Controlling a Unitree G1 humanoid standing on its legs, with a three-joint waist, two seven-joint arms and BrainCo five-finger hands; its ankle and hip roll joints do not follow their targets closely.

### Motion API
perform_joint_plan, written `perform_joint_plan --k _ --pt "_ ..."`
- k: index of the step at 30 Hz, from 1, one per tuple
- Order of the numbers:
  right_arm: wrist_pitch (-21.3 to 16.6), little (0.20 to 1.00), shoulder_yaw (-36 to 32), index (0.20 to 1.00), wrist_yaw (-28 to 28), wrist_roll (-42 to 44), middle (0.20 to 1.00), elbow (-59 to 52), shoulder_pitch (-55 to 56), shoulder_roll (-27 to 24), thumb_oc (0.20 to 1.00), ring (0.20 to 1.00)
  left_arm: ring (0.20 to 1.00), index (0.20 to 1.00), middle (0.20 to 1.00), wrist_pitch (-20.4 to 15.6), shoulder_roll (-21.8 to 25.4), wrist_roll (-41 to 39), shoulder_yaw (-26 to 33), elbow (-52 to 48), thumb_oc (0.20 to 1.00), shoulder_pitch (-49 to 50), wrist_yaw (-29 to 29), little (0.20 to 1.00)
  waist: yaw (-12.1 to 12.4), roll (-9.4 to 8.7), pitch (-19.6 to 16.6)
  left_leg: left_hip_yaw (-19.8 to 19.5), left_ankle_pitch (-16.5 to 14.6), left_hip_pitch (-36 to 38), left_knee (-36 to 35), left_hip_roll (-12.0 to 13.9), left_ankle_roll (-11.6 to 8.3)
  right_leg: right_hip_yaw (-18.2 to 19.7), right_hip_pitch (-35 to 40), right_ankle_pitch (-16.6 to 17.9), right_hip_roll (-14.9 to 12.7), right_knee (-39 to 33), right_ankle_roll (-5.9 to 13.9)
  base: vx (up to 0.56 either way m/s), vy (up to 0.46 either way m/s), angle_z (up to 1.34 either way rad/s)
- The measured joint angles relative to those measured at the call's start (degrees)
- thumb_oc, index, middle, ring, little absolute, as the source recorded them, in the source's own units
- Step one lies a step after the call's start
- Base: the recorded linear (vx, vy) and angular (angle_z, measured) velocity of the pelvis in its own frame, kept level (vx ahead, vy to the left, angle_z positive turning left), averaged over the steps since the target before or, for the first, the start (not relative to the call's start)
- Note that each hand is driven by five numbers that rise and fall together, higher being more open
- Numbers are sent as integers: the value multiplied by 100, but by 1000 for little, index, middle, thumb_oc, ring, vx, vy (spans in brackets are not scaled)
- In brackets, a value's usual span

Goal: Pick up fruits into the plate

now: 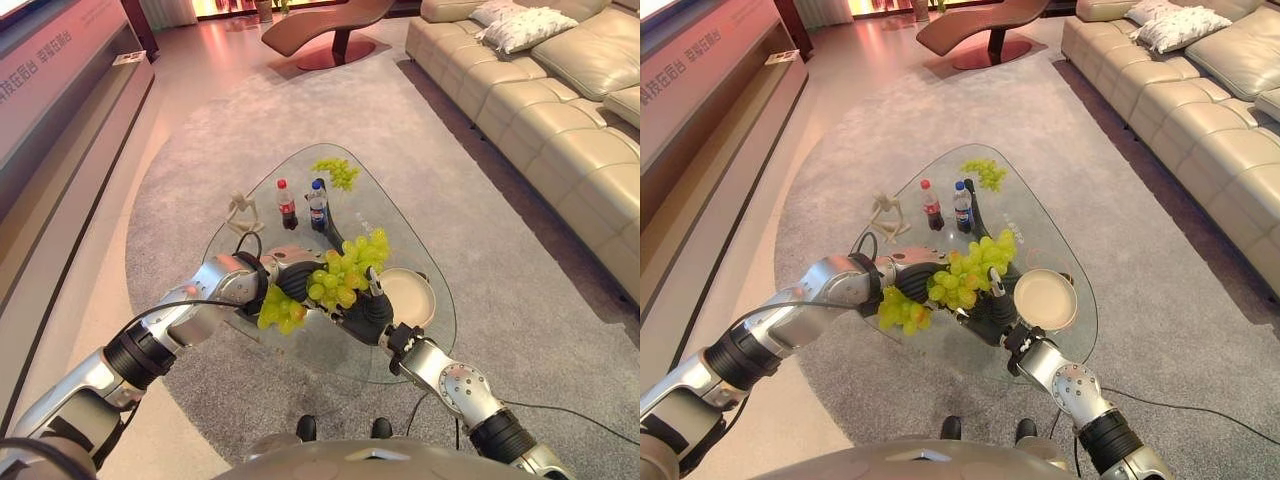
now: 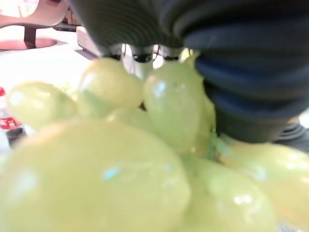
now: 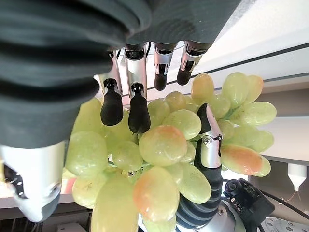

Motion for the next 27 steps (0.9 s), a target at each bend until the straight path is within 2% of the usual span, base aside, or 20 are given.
perform_joint_plan --k 6,15,19,24,25,26,27 --pt "-85 1000 2 1000 1 -12 1000 0 -25 -29 1000 1000 200 200 200 -50 1 -13 -1 -26 200 0 -233 200 0 -15 -9 -43 4 -15 0 -3 4 -33 0 -9 -2 0 11 -11 -10 3" --pt "-94 1000 3 1000 1 -19 1000 -1 -29 -36 1000 1000 200 200 200 -50 2 -14 -4 -27 200 0 -248 200 6 -80 -47 -58 6 -29 0 -11 2 -45 0 -20 -9 0 27 -10 -10 0" --pt "-315 1000 19 1000 -80 -540 1000 0 -224 -211 1000 1000 200 200 200 -31 10 -13 -159 -27 200 -3 -529 200 -1 -81 -48 -67 3 -48 0 -8 13 -46 -19 -21 -8 -1 27 -7 -8 1" --pt "-314 1000 24 1000 -80 -717 1000 0 -223 -199 1000 1000 200 200 200 -32 12 -9 -159 -27 200 -3 -617 200 -4 -81 -48 -57 2 -65 0 -12 14 -38 -35 -24 -10 0 31 0 0 0" --pt "-314 796 24 796 -80 -743 796 0 -223 -199 796 796 200 200 200 -32 12 -8 -162 -27 200 -3 -619 200 -4 -81 -48 -57 2 -67 0 -12 14 -38 -38 -25 -10 0 31 0 0 0" --pt "-315 200 24 200 -79 -775 200 0 -225 -201 200 200 200 200 200 -32 14 1 -165 -27 200 -3 -640 200 -3 -81 -48 -56 4 -67 0 -11 11 -38 -38 -25 -9 -1 32 0 0 0" --pt "-317 200 24 200 -80 -816 200 3 -226 -207 200 200 200 200 200 -32 25 1 -164 -28 200 -5 -652 200 -3 -81 -48 -56 4 -67 0 -11 10 -38 -38 -25 -9 0 32 0 0 0"
